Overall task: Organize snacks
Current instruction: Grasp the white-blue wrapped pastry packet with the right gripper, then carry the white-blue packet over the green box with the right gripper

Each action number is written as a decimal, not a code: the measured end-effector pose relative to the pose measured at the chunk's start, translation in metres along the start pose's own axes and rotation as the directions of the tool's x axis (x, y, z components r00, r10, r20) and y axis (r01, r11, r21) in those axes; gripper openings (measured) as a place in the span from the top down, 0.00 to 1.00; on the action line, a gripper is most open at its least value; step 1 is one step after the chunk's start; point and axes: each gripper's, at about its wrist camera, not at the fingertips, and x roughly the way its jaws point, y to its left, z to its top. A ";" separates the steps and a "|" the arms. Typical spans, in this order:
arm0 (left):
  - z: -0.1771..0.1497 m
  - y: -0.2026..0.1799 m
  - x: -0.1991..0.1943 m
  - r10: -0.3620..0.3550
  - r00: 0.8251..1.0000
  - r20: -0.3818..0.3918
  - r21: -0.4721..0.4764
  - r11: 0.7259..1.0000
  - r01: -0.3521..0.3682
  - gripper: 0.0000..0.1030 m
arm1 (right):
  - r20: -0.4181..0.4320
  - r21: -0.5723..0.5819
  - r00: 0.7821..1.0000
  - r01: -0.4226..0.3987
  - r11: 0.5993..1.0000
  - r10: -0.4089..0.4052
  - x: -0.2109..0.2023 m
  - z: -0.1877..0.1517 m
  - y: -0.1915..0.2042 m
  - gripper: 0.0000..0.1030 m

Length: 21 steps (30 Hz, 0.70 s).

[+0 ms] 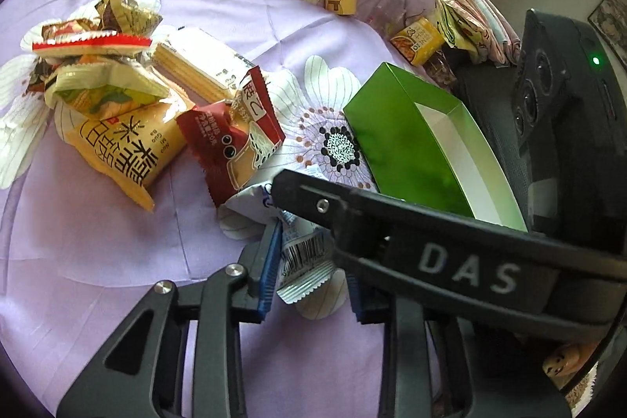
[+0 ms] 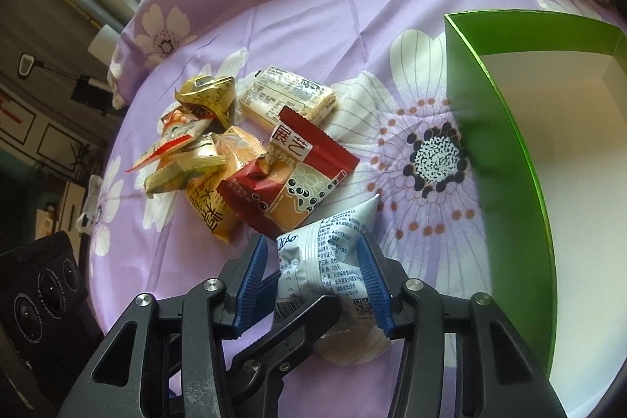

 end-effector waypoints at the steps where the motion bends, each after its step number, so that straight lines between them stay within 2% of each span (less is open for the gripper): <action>1: 0.000 -0.001 -0.001 0.004 1.000 0.004 0.011 1.000 -0.004 0.73 | 0.006 0.009 1.000 -0.012 1.000 0.012 -0.002 -0.001 -0.002 0.59; 4: 0.002 -0.008 -0.008 0.002 0.999 0.033 0.045 0.999 -0.003 0.74 | 0.041 0.022 0.998 -0.040 0.999 0.039 -0.011 -0.003 -0.003 0.61; 9: 0.005 -0.028 -0.027 -0.011 0.995 0.101 0.115 0.993 -0.001 0.74 | 0.147 -0.002 0.988 -0.054 0.999 0.054 -0.045 -0.007 0.003 0.61; 15: 0.006 -0.058 -0.040 -0.065 0.986 0.156 0.209 0.977 0.031 0.74 | 0.262 0.012 0.964 -0.051 0.999 0.046 -0.084 -0.012 -0.004 0.61; 21: 0.010 -0.097 -0.041 -0.130 0.977 0.171 0.321 0.945 0.069 0.74 | 0.370 0.059 0.929 -0.039 0.997 0.015 -0.124 -0.018 -0.025 0.61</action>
